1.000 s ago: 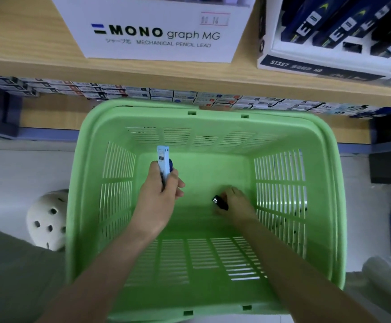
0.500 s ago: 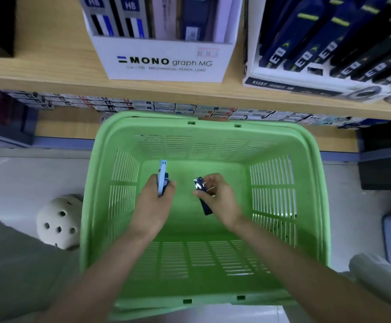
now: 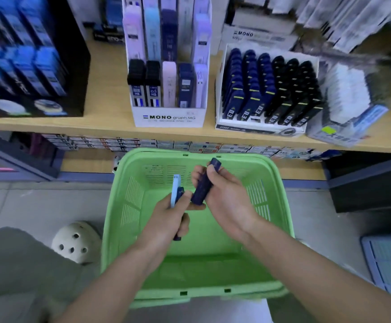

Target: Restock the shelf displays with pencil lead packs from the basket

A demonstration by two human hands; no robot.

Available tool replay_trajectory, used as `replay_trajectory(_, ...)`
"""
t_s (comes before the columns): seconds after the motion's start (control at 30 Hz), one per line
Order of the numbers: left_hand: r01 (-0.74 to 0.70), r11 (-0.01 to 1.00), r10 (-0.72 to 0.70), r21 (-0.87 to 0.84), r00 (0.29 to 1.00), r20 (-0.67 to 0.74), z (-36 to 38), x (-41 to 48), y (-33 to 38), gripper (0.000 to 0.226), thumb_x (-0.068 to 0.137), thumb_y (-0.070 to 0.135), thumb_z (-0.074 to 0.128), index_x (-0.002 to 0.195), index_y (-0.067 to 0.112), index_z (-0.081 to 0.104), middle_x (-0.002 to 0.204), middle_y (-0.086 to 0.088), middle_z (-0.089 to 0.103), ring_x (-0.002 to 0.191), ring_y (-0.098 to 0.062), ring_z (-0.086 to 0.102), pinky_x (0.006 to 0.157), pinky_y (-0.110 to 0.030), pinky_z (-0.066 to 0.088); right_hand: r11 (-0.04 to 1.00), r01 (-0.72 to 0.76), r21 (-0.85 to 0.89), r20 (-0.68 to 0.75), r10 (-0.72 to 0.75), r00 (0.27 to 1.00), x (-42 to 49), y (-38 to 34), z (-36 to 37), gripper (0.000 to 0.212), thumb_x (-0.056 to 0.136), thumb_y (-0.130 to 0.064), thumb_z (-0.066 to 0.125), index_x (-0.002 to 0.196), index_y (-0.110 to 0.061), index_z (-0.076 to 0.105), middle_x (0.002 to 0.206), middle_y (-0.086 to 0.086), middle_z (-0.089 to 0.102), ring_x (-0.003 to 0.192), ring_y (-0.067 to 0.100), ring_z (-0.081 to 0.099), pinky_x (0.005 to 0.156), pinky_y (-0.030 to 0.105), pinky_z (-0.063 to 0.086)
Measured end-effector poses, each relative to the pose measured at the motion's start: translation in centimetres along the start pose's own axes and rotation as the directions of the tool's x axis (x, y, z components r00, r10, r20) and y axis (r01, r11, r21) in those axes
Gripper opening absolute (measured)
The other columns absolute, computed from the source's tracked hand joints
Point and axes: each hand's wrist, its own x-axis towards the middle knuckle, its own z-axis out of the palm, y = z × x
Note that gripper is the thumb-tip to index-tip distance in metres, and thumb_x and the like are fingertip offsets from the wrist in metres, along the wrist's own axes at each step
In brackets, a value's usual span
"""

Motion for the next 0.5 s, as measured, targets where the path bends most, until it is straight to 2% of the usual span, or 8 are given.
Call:
replay_trajectory(0.07,-0.054,0.998,0.054,-0.031,0.999,-0.002,0.3,-1.0,1.1,0.034,0.097,0.033,0.045,0.088,0.005,0.062,0.042,0.006,0.034,0.041,-0.011,0.025,0.046,-0.022,0.023,1.0,0.006,0.021,-0.009,-0.006,1.0,-1.0,-1.1,0.4,0.021,0.099,-0.01,0.04,0.089,-0.004,0.058,0.088,0.005,0.066,0.089,0.014,0.062,0.087,0.027,0.049)
replay_trajectory(0.17,-0.154,0.986,0.152,-0.058,0.987,-0.043,0.5,-2.5,2.7,0.034,0.096,0.033,0.046,0.083,0.006,0.062,0.043,0.005,0.036,0.04,-0.01,0.028,0.041,-0.015,0.026,0.998,0.055,0.004,-0.02,-0.055,0.998,-2.2,-2.3,0.8,0.015,0.097,-0.011,0.045,0.089,-0.004,0.055,0.094,0.009,0.067,0.093,0.017,0.062,0.089,0.027,0.051)
replay_trajectory(0.23,-0.23,0.972,0.226,-0.039,0.97,-0.084,0.2,-3.3,3.8,0.033,0.097,0.032,0.044,0.083,0.005,0.057,0.042,0.009,0.037,0.039,-0.007,0.028,0.039,-0.013,0.025,0.957,0.125,-0.261,-0.013,-0.133,0.991,-3.3,-3.1,0.8,0.009,0.094,-0.013,0.051,0.091,-0.004,0.051,0.095,0.011,0.064,0.092,0.015,0.062,0.087,0.023,0.052)
replay_trajectory(0.3,-0.32,0.947,0.322,0.03,0.94,-0.116,-0.3,-3.9,5.0,0.03,0.097,0.03,0.044,0.077,0.007,0.05,0.04,0.01,0.038,0.037,-0.005,0.028,0.039,-0.013,0.025,0.784,0.181,-0.594,0.053,-0.187,0.981,-4.6,-3.7,0.6,0.01,0.091,-0.014,0.057,0.09,-0.005,0.052,0.086,0.005,0.065,0.079,0.007,0.062,0.077,0.018,0.052)
replay_trajectory(0.33,-0.376,0.921,0.386,0.098,0.915,-0.117,-0.7,-4.1,5.6,0.03,0.096,0.03,0.046,0.073,0.01,0.047,0.04,0.011,0.039,0.037,-0.004,0.03,0.04,-0.014,0.027,0.692,0.2,-0.694,0.1,-0.182,0.978,-5.3,-4.0,0.5,0.01,0.089,-0.015,0.059,0.087,-0.007,0.054,0.079,0.0,0.065,0.072,0.004,0.061,0.073,0.02,0.05)
replay_trajectory(0.43,-0.499,0.778,0.556,0.381,0.829,-0.051,-1.4,-5.0,7.1,0.032,0.091,0.032,0.056,0.065,0.018,0.045,0.048,0.01,0.041,0.042,-0.006,0.032,0.045,-0.018,0.027,0.469,0.268,-0.842,0.255,-0.092,0.962,-6.9,-4.4,0.8,0.007,0.086,-0.016,0.065,0.083,-0.018,0.059,0.071,-0.008,0.065,0.069,0.004,0.06,0.068,0.021,0.044)
replay_trajectory(0.5,-0.541,0.681,0.605,0.493,0.796,0.038,-1.7,-5.7,8.0,0.033,0.089,0.033,0.059,0.063,0.021,0.043,0.053,0.01,0.038,0.045,-0.006,0.034,0.048,-0.018,0.03,0.4,0.35,-0.847,0.335,-0.11,0.936,-7.6,-4.6,1.7,0.007,0.086,-0.016,0.066,0.085,-0.02,0.061,0.073,-0.004,0.067,0.07,0.004,0.061,0.066,0.019,0.043)
